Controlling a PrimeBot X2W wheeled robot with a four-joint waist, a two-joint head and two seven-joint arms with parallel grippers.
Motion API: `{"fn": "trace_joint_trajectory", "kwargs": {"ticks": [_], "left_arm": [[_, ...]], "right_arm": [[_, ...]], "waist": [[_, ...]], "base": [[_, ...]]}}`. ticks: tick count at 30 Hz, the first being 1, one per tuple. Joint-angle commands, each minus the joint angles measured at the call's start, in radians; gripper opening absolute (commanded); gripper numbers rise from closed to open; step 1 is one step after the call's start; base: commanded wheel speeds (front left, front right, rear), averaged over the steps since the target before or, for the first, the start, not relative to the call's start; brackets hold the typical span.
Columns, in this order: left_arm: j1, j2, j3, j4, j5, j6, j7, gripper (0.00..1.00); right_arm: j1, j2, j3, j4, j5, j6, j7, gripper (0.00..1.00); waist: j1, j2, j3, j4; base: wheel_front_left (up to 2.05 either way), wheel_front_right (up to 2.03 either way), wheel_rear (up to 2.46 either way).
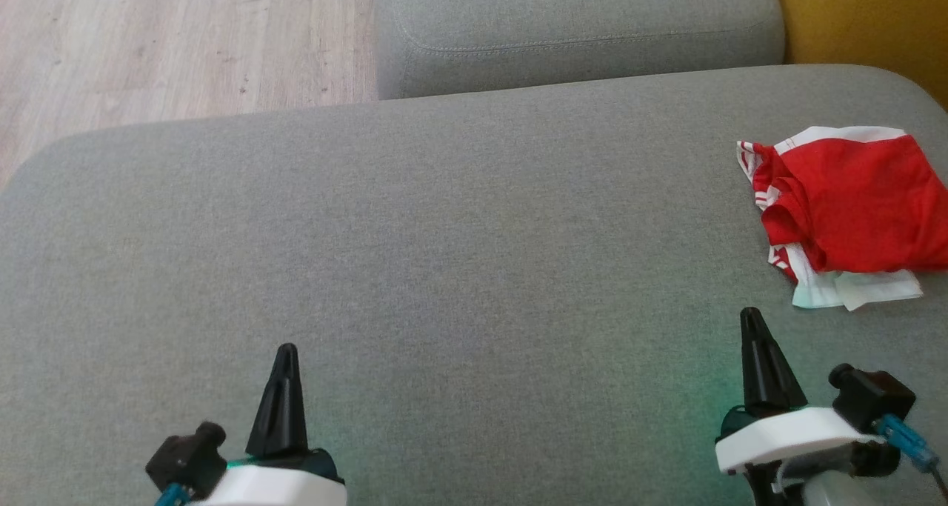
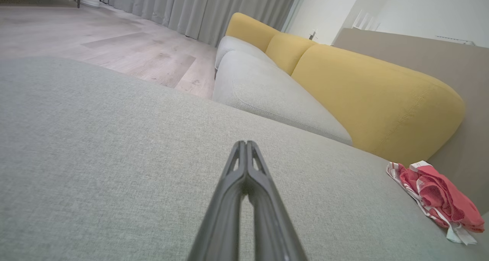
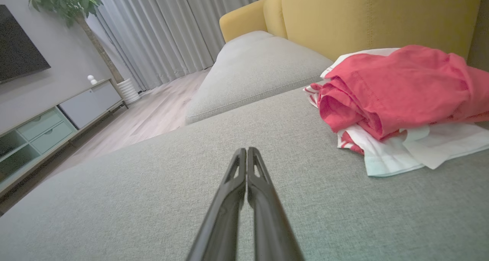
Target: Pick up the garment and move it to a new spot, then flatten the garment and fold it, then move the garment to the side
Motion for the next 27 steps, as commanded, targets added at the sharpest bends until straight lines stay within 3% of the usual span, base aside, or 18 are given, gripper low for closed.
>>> {"fn": "trace_joint_trajectory", "kwargs": {"ticks": [1,27], "left_arm": [[-0.04,0.005,0.02,-0.029,-0.024,-0.003,0.005,0.0],[-0.067,0.012,0.074,-0.02,-0.292,-0.011,0.073,0.0]], "right_arm": [[-0.046,-0.006,-0.005,-0.036,0.028,0.001,0.007,0.0],[-0.06,-0.013,-0.031,-0.048,0.325,0.003,0.074,0.0]], "waist": [[0.0,0.0,0.0,0.0],[0.0,0.0,-0.002,0.002]], "base": [[0.0,0.0,0.0],[0.0,0.0,0.0]]}}
